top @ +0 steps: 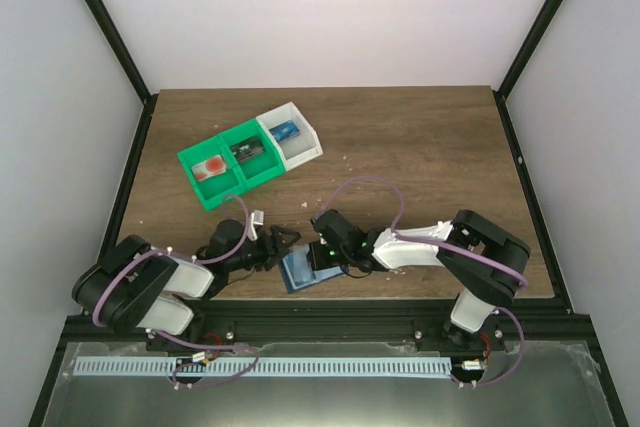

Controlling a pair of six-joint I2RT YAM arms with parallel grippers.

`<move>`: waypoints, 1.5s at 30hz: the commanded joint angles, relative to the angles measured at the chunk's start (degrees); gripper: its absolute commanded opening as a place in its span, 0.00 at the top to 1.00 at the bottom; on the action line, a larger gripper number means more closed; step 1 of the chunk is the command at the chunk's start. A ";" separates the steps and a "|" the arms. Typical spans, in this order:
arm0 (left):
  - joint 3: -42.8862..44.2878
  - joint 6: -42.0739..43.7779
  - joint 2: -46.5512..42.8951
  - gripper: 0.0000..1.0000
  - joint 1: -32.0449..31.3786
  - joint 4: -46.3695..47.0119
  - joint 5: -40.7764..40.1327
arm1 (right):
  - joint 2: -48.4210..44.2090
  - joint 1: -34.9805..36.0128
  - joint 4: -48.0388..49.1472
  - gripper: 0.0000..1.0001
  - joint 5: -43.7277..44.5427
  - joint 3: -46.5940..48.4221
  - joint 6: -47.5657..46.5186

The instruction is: Take the credit cards out of the card holder

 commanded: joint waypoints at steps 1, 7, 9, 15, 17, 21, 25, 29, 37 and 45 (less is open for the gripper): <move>1.75 1.08 1.97 0.19 -0.27 3.56 1.20 | -1.01 -0.49 1.46 0.96 -0.56 -0.49 0.13; 3.04 0.66 4.36 0.19 -0.82 4.81 2.34 | -1.09 -0.76 1.81 0.96 -0.83 -0.65 0.15; 3.19 0.28 4.63 0.19 -1.15 5.37 2.79 | -1.18 -0.83 1.86 0.96 -0.75 -0.77 0.17; 3.46 -0.89 4.33 0.19 -2.04 5.78 3.46 | -1.54 -0.98 1.23 0.85 0.01 -0.58 0.51; 3.39 -1.62 4.21 0.19 -2.42 6.12 3.78 | -2.10 -1.04 0.64 0.81 0.48 -0.35 0.46; 2.95 -3.51 4.20 0.19 -3.71 8.14 4.00 | -3.75 -1.02 -1.03 0.76 1.95 -0.46 0.31; 3.52 -4.56 4.11 0.19 -5.14 9.11 3.75 | -5.98 -1.03 -2.67 0.70 3.35 -1.52 0.00; 5.08 -4.73 4.36 0.19 -6.68 8.85 3.37 | -8.74 -1.03 -5.23 0.63 5.53 -2.45 -0.46; 8.93 -4.96 6.33 0.19 -10.34 9.02 1.84 | -21.73 -1.05 -12.67 0.60 13.73 -6.37 -1.80; 9.90 -1.43 4.12 0.19 -10.40 1.08 -0.72 | -29.96 -1.07 -11.94 0.58 10.67 -8.80 -3.79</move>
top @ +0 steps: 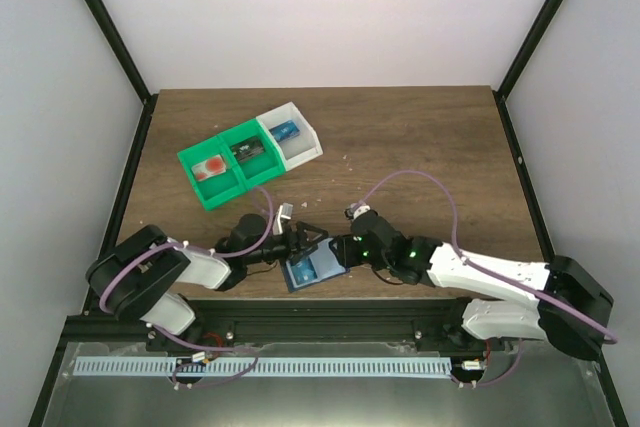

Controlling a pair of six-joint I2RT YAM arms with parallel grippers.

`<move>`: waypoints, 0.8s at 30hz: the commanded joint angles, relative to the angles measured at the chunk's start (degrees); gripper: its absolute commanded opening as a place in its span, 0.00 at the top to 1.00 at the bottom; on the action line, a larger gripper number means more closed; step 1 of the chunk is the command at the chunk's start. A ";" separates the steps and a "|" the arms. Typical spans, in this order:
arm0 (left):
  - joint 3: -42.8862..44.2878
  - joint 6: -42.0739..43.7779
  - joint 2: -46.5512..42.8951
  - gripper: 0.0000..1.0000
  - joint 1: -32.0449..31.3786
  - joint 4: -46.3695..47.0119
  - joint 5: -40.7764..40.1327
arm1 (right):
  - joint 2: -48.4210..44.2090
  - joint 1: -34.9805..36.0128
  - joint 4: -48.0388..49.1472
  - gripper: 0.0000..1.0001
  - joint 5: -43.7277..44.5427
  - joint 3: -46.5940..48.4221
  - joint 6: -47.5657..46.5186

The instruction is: Take the credit cards out of the card holder

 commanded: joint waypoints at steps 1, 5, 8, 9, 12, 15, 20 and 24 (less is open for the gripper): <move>0.69 2.98 -2.12 0.19 -0.23 -4.91 -2.09 | -2.75 -0.31 0.87 0.58 -1.94 -0.79 -2.08; -0.83 4.11 -5.54 0.19 -0.22 -9.33 -4.23 | -3.00 -0.30 3.41 0.63 -6.17 -0.46 -2.63; -1.05 4.93 -8.51 0.19 -0.15 -13.53 -5.76 | -2.04 -0.35 6.52 0.63 -11.08 -0.22 -3.89; -1.10 5.09 -9.57 0.19 -0.07 -15.23 -6.46 | -1.13 -0.32 7.63 0.63 -13.24 -0.16 -3.92; -2.04 5.01 -13.14 0.19 -0.03 -21.17 -9.53 | 2.10 -0.23 11.23 0.64 -17.51 -0.61 -4.14; -4.03 4.61 -16.39 0.19 0.24 -25.01 -11.15 | 7.13 -0.23 11.80 0.66 -19.67 1.22 -4.53; -8.78 2.43 -21.30 0.19 0.66 -27.32 -11.81 | 15.87 -0.27 13.57 0.74 -23.40 3.79 -4.83; -11.77 1.09 -25.74 0.19 0.74 -27.69 -13.52 | 21.29 -0.37 13.83 0.78 -21.29 4.27 -2.86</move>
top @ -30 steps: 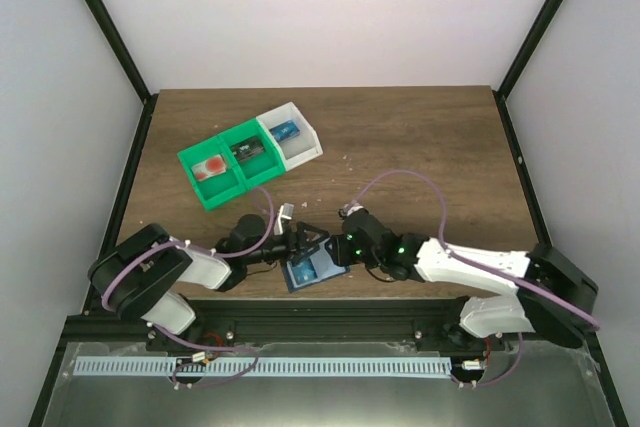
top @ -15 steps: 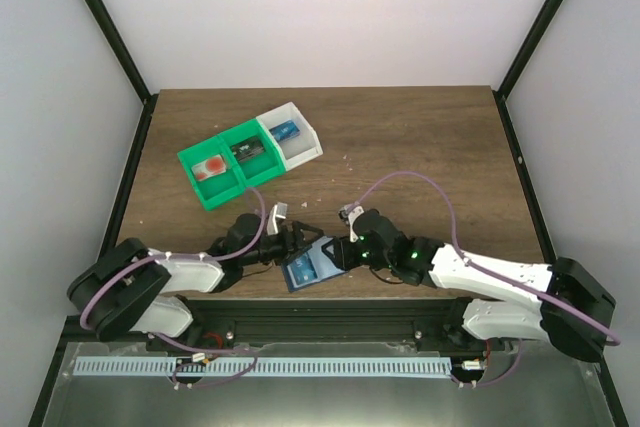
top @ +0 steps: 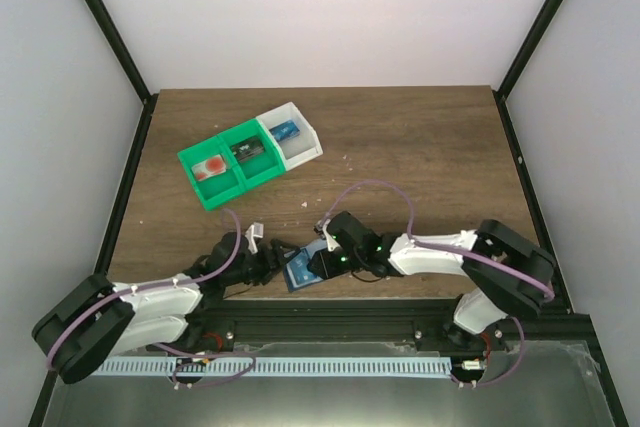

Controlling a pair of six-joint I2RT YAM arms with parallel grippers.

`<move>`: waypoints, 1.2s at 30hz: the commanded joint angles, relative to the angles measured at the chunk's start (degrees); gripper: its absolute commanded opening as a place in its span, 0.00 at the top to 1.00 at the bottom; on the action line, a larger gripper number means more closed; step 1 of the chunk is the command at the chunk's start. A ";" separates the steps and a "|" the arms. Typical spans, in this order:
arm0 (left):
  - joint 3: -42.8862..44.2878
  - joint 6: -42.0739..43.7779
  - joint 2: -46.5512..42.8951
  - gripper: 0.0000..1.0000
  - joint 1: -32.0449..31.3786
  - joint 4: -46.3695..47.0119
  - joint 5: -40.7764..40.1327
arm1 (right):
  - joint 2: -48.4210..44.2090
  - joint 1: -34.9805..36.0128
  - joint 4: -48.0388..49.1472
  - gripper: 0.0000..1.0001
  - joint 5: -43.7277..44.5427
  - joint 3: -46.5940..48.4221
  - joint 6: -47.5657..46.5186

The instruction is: Take the credit cards out of the card holder

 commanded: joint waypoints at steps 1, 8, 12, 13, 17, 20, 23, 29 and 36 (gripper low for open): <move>-2.67 -1.47 -4.34 0.19 0.41 -1.84 -3.20 | 4.33 -0.53 1.92 0.79 0.56 1.98 1.58; -3.27 -0.35 -5.73 0.19 2.05 1.20 -5.52 | 5.09 -1.23 0.82 0.82 4.48 0.99 4.05; -1.94 0.52 -3.25 0.19 2.30 2.72 -4.01 | 3.37 -1.56 0.08 0.82 6.81 0.11 5.10; -1.52 1.07 -2.51 0.19 2.29 3.27 -3.55 | 3.43 -1.66 0.23 0.83 6.88 -0.12 5.50; 1.56 4.37 -0.26 0.19 2.80 2.21 -1.98 | 4.08 -1.84 3.04 0.85 6.24 -1.93 7.32; 3.42 5.13 0.60 0.18 3.61 1.51 0.30 | 5.27 -1.88 4.48 0.86 4.08 -1.98 7.70; 4.26 4.11 0.72 0.18 3.06 1.52 1.83 | 5.07 -1.88 4.21 0.86 3.97 -1.83 7.70; 1.68 -0.52 2.19 0.19 0.34 5.28 1.62 | 3.41 -1.97 4.69 0.86 4.04 -2.63 8.04; 1.48 -0.31 6.41 0.19 -0.18 7.68 1.11 | 4.56 -3.40 6.45 0.86 1.21 -3.65 8.42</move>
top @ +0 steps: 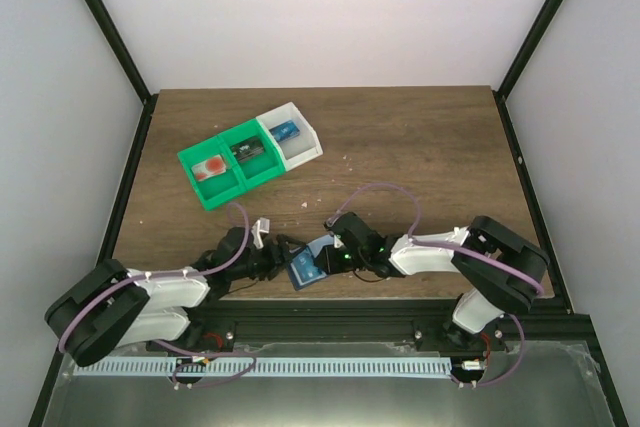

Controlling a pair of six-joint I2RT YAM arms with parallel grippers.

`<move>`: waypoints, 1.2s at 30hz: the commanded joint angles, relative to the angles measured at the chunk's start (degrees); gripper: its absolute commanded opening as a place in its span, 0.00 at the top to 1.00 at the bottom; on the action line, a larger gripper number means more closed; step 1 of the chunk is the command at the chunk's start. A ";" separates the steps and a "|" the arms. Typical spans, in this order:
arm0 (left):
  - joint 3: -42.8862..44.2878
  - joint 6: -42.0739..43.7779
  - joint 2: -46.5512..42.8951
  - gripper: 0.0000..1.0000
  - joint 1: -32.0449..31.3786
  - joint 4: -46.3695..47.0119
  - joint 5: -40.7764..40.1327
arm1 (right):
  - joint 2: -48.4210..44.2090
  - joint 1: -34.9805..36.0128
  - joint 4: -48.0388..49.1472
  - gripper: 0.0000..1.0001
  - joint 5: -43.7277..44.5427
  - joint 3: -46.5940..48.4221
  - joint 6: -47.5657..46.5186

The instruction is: Take the credit cards out of the card holder

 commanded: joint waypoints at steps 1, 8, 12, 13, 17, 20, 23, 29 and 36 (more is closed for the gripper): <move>-0.22 0.09 2.41 0.19 -0.20 3.51 0.02 | 0.35 -1.69 1.30 0.86 -2.63 -1.77 0.77; 0.61 1.23 7.74 0.19 -0.20 4.97 0.03 | 0.48 -3.05 4.11 0.86 -6.33 -3.39 0.92; 1.21 1.77 9.25 0.19 -0.20 4.98 0.11 | -0.33 -3.65 4.73 0.88 -6.63 -4.17 1.12; 1.21 1.80 9.29 0.19 -0.19 5.01 0.13 | -0.77 -3.84 4.98 0.90 -6.80 -4.51 1.16; 1.30 2.28 8.85 0.19 -0.24 4.01 -0.39 | -1.55 -4.68 6.00 0.98 -7.59 -5.57 1.41; 1.39 2.86 8.23 0.19 -0.25 3.10 -0.92 | -1.98 -5.05 6.43 1.00 -8.09 -5.95 1.57; 1.53 3.51 7.69 0.19 -0.23 2.08 -1.63 | -2.70 -5.14 6.40 0.99 -8.21 -6.18 1.76; 1.54 4.34 6.31 0.19 -0.18 -1.66 -2.67 | -4.50 -5.79 4.83 0.99 -6.95 -6.39 1.89; 1.43 4.41 5.26 0.19 -0.19 -1.93 -2.90 | -6.06 -6.73 3.57 1.00 -6.01 -7.27 1.99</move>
